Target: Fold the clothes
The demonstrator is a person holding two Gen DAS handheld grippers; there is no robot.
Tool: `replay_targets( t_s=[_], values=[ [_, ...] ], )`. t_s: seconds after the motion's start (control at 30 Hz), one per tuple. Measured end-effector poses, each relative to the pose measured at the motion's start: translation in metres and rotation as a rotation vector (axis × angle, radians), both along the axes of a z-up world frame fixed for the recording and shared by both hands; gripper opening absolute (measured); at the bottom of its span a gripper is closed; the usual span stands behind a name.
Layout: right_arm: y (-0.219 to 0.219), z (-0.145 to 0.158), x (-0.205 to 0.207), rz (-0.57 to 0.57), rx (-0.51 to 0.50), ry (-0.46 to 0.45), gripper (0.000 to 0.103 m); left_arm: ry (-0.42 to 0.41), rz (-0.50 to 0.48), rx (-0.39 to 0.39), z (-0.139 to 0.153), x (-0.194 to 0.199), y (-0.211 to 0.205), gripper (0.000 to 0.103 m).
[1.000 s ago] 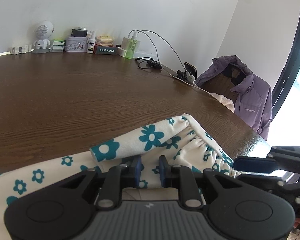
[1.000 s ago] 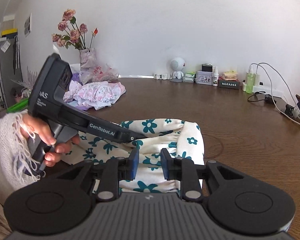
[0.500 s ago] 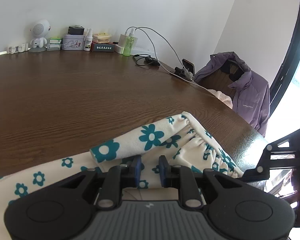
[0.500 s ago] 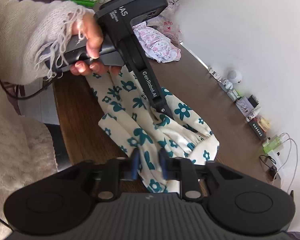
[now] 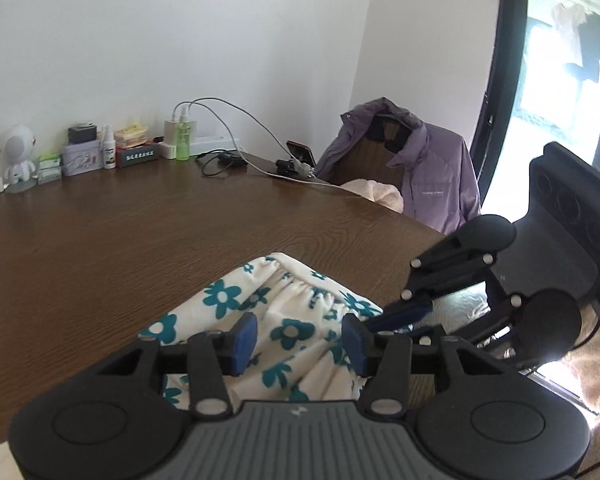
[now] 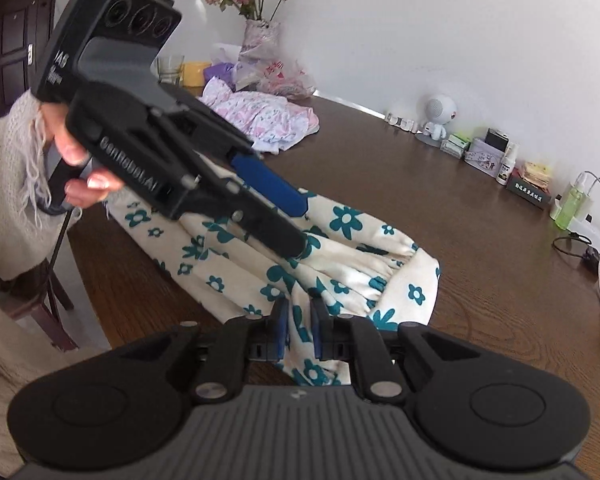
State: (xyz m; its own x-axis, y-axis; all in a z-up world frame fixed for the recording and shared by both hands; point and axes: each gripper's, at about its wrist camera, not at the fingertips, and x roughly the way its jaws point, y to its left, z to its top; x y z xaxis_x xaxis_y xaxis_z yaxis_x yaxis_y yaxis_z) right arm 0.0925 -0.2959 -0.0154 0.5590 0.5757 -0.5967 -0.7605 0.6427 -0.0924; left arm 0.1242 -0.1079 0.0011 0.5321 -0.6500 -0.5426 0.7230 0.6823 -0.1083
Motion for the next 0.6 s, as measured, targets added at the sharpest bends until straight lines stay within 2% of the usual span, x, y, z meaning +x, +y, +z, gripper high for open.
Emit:
replay_targets(
  t_s=[0.13, 0.2, 0.23, 0.3, 0.37, 0.43, 0.5, 0.6],
  values=[
    [0.005, -0.01, 0.008, -0.003, -0.015, 0.015, 0.011, -0.014, -0.006, 0.101, -0.014, 0.0, -0.01, 0.043],
    [0.008, -0.018, 0.01, -0.004, -0.034, 0.018, 0.012, 0.007, 0.012, 0.143, -0.028, 0.003, -0.013, 0.033],
    [0.009, -0.021, 0.009, -0.007, -0.031, 0.014, 0.012, 0.026, 0.007, 0.132, -0.035, 0.004, -0.012, 0.028],
    [0.006, -0.02, 0.005, -0.021, -0.001, 0.018, 0.015, 0.05, 0.02, 0.09, -0.04, 0.006, -0.006, 0.028],
    [-0.007, -0.013, 0.002, -0.049, 0.084, 0.047, 0.028, 0.06, 0.028, 0.066, -0.043, 0.007, -0.001, 0.028],
    [-0.031, -0.008, 0.003, -0.126, 0.218, 0.1, 0.04, 0.062, 0.03, 0.053, -0.045, 0.006, 0.001, 0.029],
    [-0.058, -0.007, 0.005, -0.246, 0.361, 0.158, 0.043, 0.067, 0.031, 0.045, -0.044, 0.007, 0.003, 0.029],
    [-0.089, -0.022, 0.013, -0.424, 0.496, 0.252, 0.046, 0.067, 0.029, 0.043, -0.044, 0.007, 0.004, 0.029]
  ],
)
